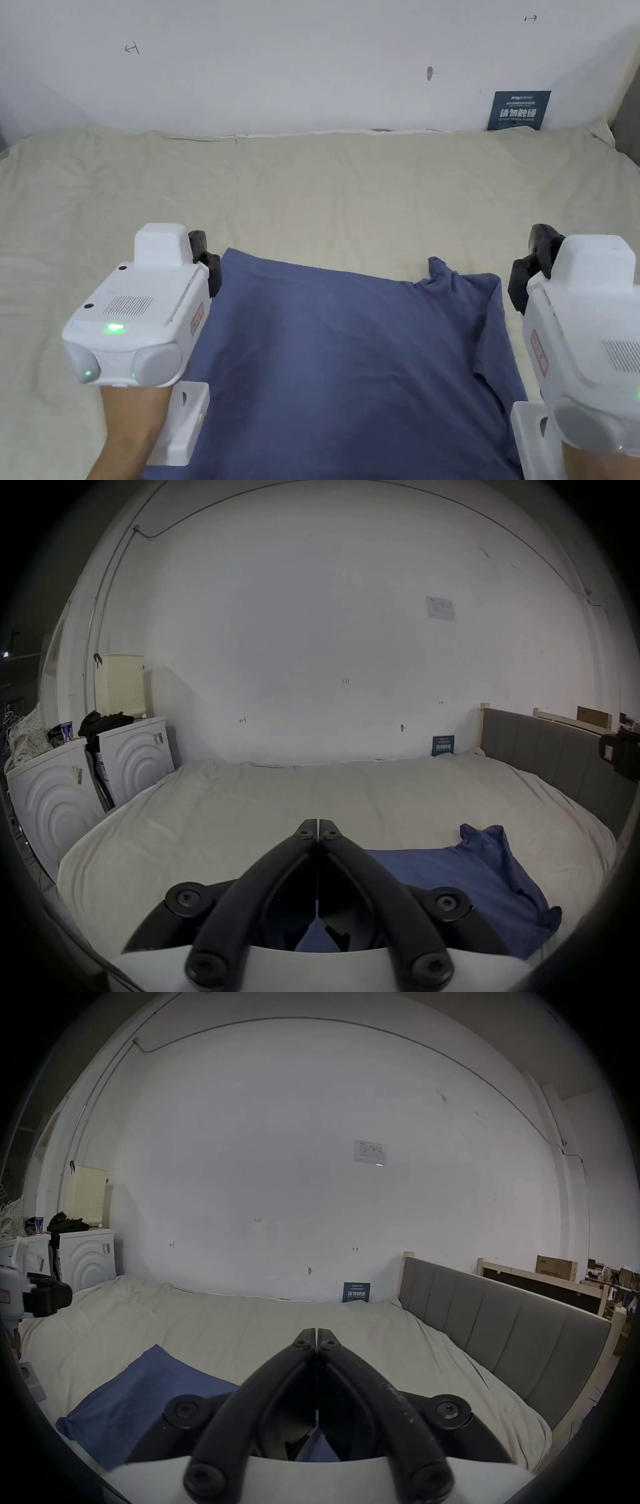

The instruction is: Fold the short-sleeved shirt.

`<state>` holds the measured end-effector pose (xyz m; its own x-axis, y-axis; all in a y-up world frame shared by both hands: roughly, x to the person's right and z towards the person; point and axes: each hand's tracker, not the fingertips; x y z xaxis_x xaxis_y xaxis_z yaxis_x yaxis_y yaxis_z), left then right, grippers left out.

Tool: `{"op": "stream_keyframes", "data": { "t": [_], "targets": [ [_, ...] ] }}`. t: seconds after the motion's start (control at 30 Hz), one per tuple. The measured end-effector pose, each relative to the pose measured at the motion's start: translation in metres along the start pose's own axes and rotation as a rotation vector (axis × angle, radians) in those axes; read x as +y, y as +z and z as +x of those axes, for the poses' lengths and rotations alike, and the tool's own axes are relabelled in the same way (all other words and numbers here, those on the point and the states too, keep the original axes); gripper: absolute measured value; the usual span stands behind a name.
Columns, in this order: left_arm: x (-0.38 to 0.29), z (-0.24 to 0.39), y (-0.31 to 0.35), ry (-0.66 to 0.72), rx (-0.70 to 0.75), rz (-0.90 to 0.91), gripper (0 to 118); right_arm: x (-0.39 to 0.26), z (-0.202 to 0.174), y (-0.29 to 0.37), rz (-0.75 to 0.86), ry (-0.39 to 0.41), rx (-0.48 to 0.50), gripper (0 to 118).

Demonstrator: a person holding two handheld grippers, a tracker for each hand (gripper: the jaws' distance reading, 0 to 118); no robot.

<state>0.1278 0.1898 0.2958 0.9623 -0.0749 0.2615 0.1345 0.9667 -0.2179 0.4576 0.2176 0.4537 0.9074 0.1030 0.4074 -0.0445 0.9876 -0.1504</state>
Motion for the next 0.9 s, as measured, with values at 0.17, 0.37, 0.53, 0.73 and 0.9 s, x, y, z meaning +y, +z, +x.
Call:
{"op": "stream_keyframes", "data": {
  "t": [0.17, 0.37, 0.53, 0.73, 0.9],
  "targets": [
    [0.008, -0.006, -0.067, 0.007, -0.109, -0.133, 0, -0.004, 0.0, -0.026, -0.029, -0.001, 0.004, 1],
    [0.003, -0.024, -0.189, -0.028, -0.135, -0.367, 0, -0.01, 0.0, -0.066, -0.074, 0.009, 0.005, 1],
    [-0.008, -0.03, -0.274, -0.061, -0.144, -0.514, 0, -0.025, 0.002, -0.105, -0.124, 0.016, -0.011, 1],
    [-0.054, -0.046, -0.361, -0.021, -0.096, -0.665, 111, -0.053, 0.009, -0.142, -0.196, 0.006, -0.039, 1],
    [-0.086, -0.053, -0.388, 0.023, -0.049, -0.765, 82, -0.077, 0.019, -0.16, -0.272, -0.002, -0.062, 1]
  ]
}}
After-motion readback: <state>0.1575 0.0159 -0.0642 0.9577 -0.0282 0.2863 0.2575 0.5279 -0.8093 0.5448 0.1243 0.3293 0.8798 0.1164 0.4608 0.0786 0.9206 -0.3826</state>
